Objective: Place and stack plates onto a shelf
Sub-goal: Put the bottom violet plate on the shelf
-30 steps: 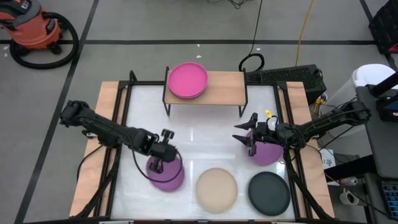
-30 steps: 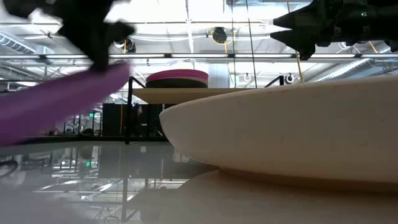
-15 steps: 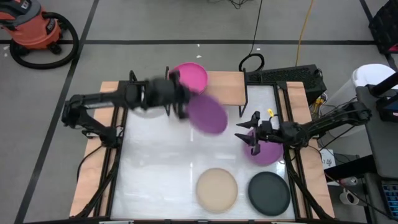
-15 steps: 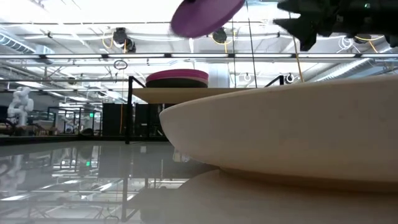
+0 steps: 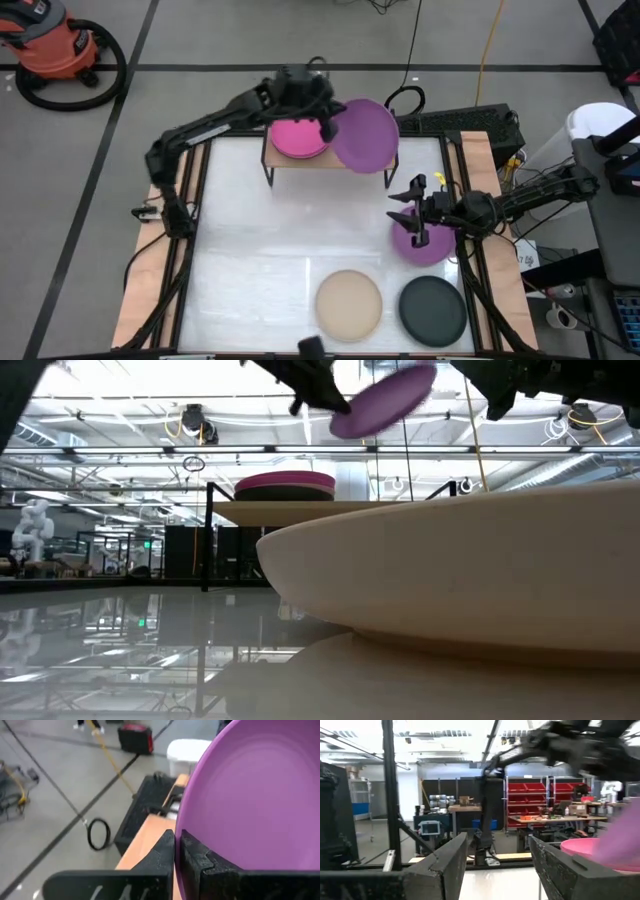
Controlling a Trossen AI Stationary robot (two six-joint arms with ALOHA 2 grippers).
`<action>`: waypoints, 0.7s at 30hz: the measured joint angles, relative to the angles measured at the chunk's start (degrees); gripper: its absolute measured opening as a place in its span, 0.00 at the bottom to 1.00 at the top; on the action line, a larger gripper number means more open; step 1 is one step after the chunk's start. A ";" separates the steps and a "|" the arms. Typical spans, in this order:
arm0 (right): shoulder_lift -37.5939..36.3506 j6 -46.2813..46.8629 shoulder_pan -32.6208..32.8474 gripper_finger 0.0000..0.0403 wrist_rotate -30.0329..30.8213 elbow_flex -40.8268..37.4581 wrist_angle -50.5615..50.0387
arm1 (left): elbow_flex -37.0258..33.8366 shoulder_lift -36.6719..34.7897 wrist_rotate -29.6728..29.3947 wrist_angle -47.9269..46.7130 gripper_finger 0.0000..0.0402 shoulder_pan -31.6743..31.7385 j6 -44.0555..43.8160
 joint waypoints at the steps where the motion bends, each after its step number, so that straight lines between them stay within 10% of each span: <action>1: 0.02 0.14 0.00 0.49 -0.56 0.00 0.02 | 2.23 1.88 0.19 -1.35 0.03 0.61 -0.28; 21: -4.18 -8.94 1.22 0.49 -2.15 0.00 1.11 | 10.72 14.63 9.31 -7.98 0.05 7.45 -2.83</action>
